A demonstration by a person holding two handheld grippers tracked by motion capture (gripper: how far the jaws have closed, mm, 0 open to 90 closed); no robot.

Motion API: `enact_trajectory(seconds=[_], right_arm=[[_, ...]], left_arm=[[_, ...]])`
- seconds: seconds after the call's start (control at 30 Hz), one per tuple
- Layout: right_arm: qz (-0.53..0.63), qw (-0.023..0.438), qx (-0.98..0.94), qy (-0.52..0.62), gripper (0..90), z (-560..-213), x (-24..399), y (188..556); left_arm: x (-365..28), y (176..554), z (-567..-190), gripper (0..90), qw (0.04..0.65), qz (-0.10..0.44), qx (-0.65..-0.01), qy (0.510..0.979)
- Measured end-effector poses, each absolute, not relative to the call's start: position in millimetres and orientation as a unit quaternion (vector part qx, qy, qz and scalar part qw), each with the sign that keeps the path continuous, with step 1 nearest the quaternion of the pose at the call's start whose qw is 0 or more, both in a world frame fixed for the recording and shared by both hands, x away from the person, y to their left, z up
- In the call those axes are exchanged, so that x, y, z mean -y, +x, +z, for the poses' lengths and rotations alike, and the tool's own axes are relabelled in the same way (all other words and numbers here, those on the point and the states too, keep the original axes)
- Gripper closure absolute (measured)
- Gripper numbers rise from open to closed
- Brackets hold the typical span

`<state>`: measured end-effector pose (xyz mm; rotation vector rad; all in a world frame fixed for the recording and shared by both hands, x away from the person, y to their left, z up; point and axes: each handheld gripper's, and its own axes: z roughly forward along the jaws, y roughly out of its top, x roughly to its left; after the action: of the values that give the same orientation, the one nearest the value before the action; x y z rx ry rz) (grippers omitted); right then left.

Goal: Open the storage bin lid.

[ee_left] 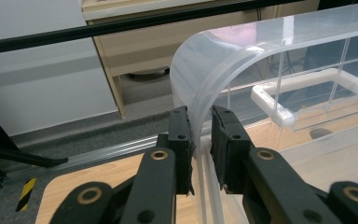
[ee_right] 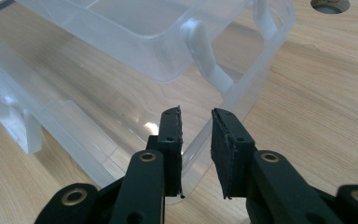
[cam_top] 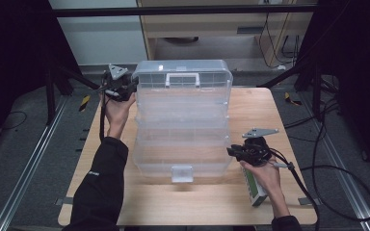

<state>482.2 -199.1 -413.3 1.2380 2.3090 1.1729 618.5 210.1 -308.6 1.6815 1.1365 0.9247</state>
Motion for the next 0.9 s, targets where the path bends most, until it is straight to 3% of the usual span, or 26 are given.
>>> enact_trajectory(seconds=[0.9], right_arm=[[0.404, 0.134, -0.798, 0.426, 73.5, -413.2, 199.3, 482.6]], left_arm=[[-203.8, 653.0, -315.6, 76.0, 0.417, 0.373, -0.471, 0.682]])
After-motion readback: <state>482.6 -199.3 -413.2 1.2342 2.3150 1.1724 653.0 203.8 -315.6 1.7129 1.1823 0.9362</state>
